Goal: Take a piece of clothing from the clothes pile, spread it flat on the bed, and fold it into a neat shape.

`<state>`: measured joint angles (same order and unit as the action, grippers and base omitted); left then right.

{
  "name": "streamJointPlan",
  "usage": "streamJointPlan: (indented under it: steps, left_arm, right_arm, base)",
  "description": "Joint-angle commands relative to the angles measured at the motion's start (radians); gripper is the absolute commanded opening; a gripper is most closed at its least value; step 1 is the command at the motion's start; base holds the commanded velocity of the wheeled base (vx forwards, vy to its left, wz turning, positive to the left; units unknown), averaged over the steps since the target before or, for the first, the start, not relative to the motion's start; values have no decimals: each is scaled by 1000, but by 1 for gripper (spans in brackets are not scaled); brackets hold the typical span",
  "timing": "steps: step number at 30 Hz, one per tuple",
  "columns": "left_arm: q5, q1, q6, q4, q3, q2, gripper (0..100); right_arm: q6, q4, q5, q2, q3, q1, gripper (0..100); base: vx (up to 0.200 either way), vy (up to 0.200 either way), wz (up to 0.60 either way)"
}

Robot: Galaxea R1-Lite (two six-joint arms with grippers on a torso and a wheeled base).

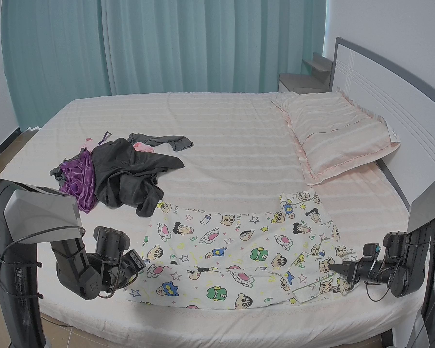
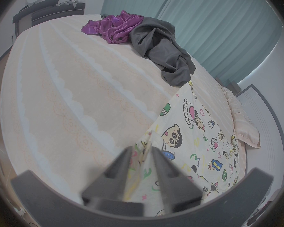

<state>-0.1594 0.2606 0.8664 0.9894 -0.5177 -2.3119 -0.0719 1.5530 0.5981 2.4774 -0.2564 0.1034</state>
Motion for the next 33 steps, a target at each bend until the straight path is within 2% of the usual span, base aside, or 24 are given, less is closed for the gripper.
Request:
streamJointPlan:
  steps: [1, 4, 6, 8, 9, 11, 12, 14, 17, 21, 27, 33]
  left_arm:
    - [-2, -3, 3, 0, 2, -3, 100]
    - [-2, -8, 3, 0, 10, 3, 100]
    - [-2, -15, 3, 0, 15, 20, 100]
    - [-2, -15, 3, 0, 15, 20, 100]
    - [6, -38, 6, 0, 34, 74, 100]
    - [11, -49, 6, -1, 42, 100, 100]
    - [15, -66, 8, -1, 47, 129, 100]
    - [29, -86, 8, 0, 51, 157, 100]
    - [55, -103, 36, 0, 62, 193, 100]
    - [80, -104, 122, 2, 54, 215, 100]
    - [98, -104, 122, 3, 59, 207, 100]
    - [95, -101, 115, 3, 50, 204, 100]
  right_arm:
    - [-25, 13, -3, -18, -11, 2, 100]
    - [-49, 13, -14, -48, 2, 15, 100]
    - [-52, 13, -54, -57, 11, 16, 100]
    - [-52, 13, -54, -57, 11, 16, 100]
    - [-65, 15, -139, -66, 11, 15, 100]
    - [-85, 15, -166, -77, 6, 16, 100]
    - [-135, 13, -182, -104, 9, 12, 100]
    - [-207, 13, -190, -140, 14, -2, 100]
    - [-262, 13, -195, -207, 31, -13, 100]
    - [-266, 13, -196, -267, 60, -16, 100]
    - [-264, 13, -198, -295, 86, -24, 100]
    - [-262, 13, -202, -284, 86, -34, 100]
  base:
    - [0, 0, 0]
    - [0, 0, 0]
    - [0, 0, 0]
    - [0, 0, 0]
    - [0, 0, 0]
    - [0, 0, 0]
    - [0, 0, 0]
    - [0, 0, 0]
    - [0, 0, 0]
    - [0, 0, 0]
    - [200, 0, 0]
    - [0, 0, 0]
